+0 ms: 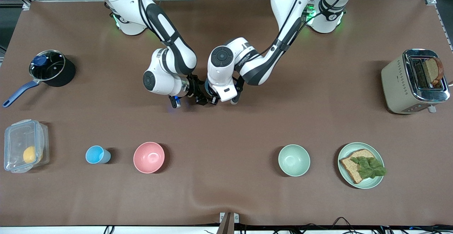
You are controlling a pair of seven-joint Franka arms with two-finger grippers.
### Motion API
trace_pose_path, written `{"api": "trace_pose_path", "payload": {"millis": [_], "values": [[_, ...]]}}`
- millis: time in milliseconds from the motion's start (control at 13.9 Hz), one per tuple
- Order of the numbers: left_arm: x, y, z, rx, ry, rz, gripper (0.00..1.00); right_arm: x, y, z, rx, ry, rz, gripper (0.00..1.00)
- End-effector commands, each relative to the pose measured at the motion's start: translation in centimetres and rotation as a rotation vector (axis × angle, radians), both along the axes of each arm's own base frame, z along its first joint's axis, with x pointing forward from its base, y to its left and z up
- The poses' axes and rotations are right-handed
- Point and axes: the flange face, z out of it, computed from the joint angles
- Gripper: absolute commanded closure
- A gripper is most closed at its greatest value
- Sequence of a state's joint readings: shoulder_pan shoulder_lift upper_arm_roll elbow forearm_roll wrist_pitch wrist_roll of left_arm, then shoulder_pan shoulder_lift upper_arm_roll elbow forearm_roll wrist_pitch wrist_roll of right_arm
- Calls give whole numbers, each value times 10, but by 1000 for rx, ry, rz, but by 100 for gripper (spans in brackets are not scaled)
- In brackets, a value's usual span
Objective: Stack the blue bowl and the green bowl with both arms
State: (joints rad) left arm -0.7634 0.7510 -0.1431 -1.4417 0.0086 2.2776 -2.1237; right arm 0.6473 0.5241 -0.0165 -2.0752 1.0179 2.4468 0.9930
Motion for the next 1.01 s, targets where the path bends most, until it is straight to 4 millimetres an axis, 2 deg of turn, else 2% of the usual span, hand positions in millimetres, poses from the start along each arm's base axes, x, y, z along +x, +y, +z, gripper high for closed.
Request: {"api": "trace_pose_path", "payload": {"millis": [0, 216, 504, 576, 864, 936], "values": [[0, 0, 21, 2, -35, 10, 0, 1, 1, 1, 20, -4, -6, 0], [12, 9, 47, -2, -75, 10, 0, 3, -1, 6, 23, -16, 9, 0], [44, 43, 81, 10, -107, 53, 0, 6, -13, 14, 4, -39, 34, 0], [56, 57, 87, 27, -117, 66, 0, 6, -17, 15, -4, -43, 46, 0], [100, 108, 106, 120, -236, 41, 0, 27, -59, 27, 18, 1, 116, 0], [112, 124, 114, 123, -247, 15, 0, 35, -78, 32, 33, -4, 150, 0]]}}
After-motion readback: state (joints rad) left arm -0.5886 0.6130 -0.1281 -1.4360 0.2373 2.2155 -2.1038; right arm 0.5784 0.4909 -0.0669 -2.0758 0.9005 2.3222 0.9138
